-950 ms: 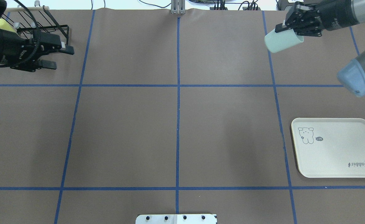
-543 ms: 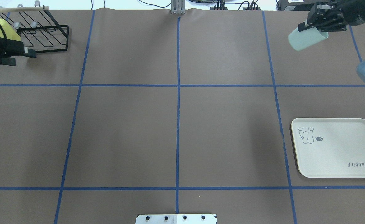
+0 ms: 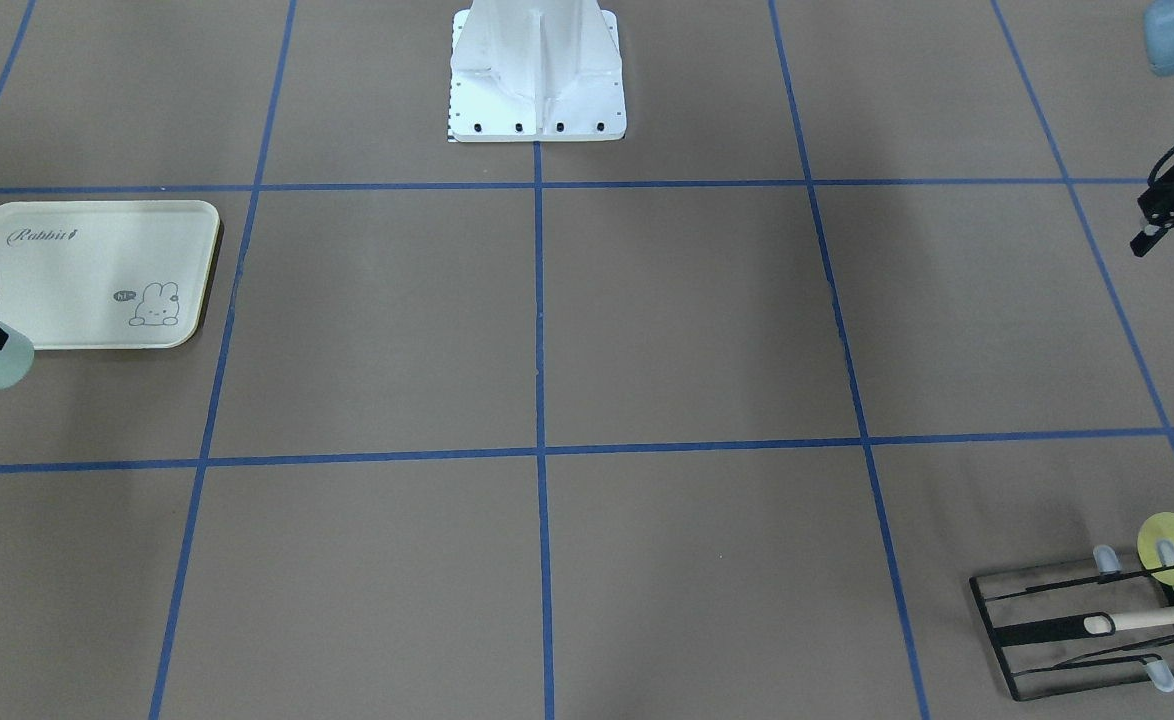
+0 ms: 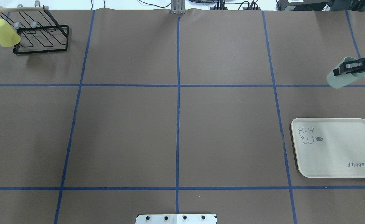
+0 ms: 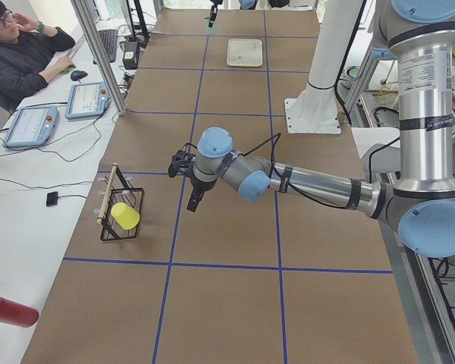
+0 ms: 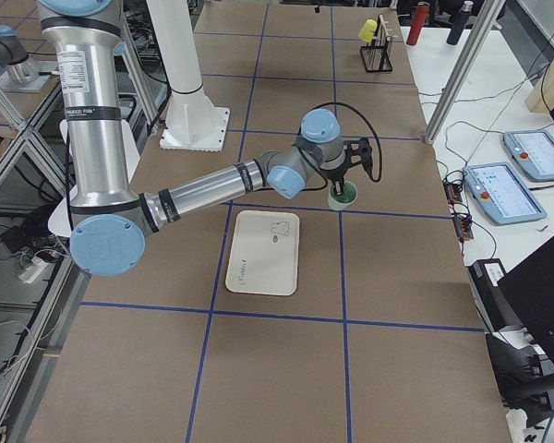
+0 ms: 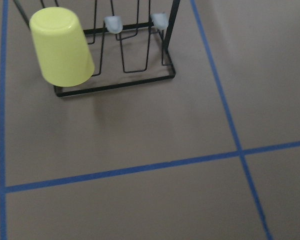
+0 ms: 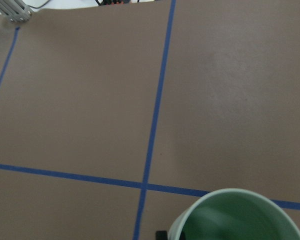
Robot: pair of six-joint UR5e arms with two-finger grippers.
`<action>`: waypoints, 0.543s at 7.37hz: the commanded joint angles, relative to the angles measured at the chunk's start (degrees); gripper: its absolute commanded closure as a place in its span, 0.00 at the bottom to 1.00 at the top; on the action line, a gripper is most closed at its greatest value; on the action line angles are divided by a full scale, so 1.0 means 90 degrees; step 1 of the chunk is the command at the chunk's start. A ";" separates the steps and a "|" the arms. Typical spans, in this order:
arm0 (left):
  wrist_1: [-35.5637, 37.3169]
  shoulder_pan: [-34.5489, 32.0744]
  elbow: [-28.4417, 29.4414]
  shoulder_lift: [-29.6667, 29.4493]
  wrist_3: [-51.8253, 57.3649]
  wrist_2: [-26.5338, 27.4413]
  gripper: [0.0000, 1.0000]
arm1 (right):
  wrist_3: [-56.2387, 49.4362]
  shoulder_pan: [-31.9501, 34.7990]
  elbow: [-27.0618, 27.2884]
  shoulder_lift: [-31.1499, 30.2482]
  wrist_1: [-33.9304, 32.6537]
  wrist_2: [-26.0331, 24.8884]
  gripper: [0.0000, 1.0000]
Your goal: Left arm grabs green cup and hands to right arm on tray
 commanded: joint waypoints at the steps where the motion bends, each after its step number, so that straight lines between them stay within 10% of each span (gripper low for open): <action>1: 0.1464 -0.0663 0.0066 0.0030 0.1954 -0.0068 0.00 | -0.0148 -0.1077 0.0513 -0.0969 -0.0039 -0.1453 1.00; 4: 0.1587 -0.0773 0.0339 0.0079 0.2077 -0.0077 0.00 | -0.0207 -0.1569 0.1021 -0.1907 0.0048 -0.1800 1.00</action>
